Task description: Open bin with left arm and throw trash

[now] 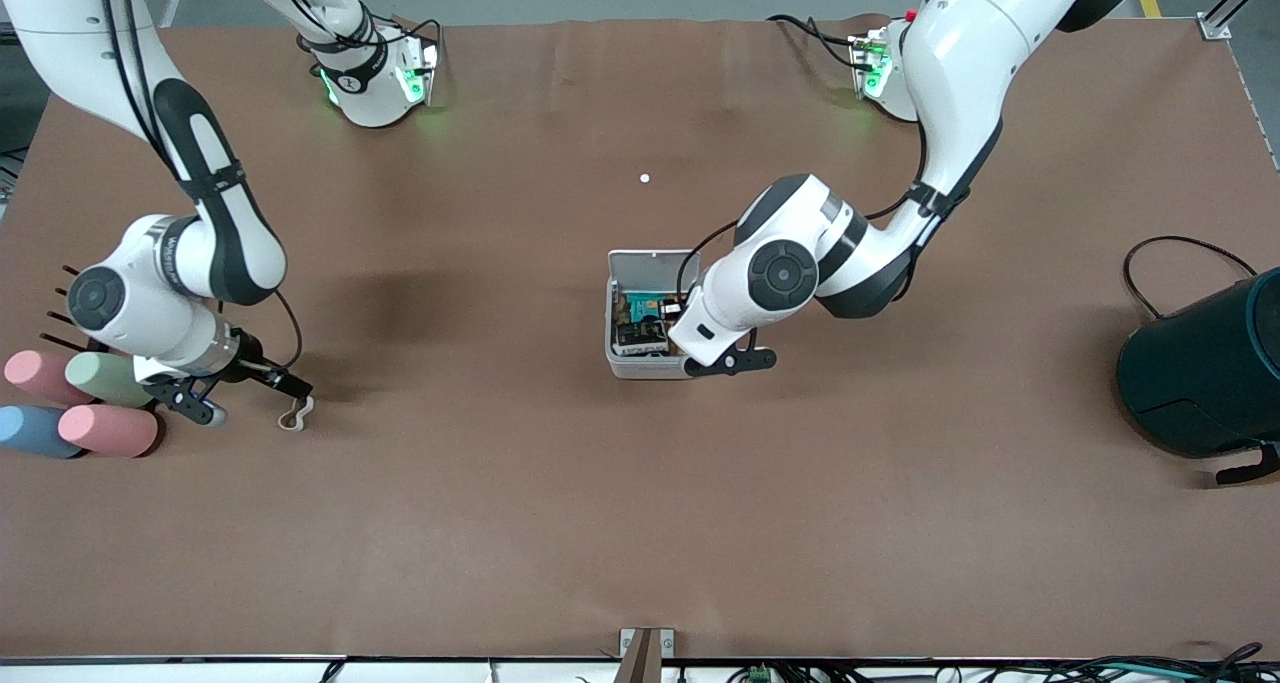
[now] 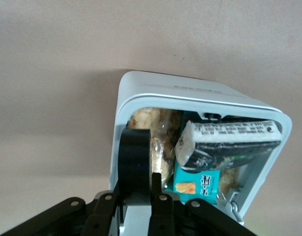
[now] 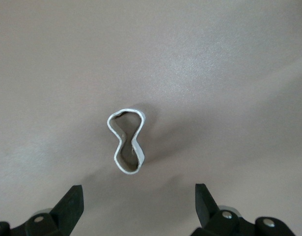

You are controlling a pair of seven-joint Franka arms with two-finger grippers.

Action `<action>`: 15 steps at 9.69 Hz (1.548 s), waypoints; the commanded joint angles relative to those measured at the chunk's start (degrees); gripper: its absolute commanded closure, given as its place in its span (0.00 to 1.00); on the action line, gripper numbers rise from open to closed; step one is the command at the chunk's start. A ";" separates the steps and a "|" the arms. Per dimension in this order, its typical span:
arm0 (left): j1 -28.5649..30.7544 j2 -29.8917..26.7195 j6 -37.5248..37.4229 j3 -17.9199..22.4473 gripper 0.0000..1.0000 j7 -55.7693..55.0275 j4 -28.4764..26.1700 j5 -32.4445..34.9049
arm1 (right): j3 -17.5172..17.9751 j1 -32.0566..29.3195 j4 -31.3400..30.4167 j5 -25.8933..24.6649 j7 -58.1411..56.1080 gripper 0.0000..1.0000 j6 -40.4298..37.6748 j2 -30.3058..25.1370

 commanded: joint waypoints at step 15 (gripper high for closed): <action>1.28 -1.78 0.88 -2.00 0.00 -0.32 -3.93 1.43 | 0.87 -0.60 1.77 -0.33 2.24 1.00 5.73 4.85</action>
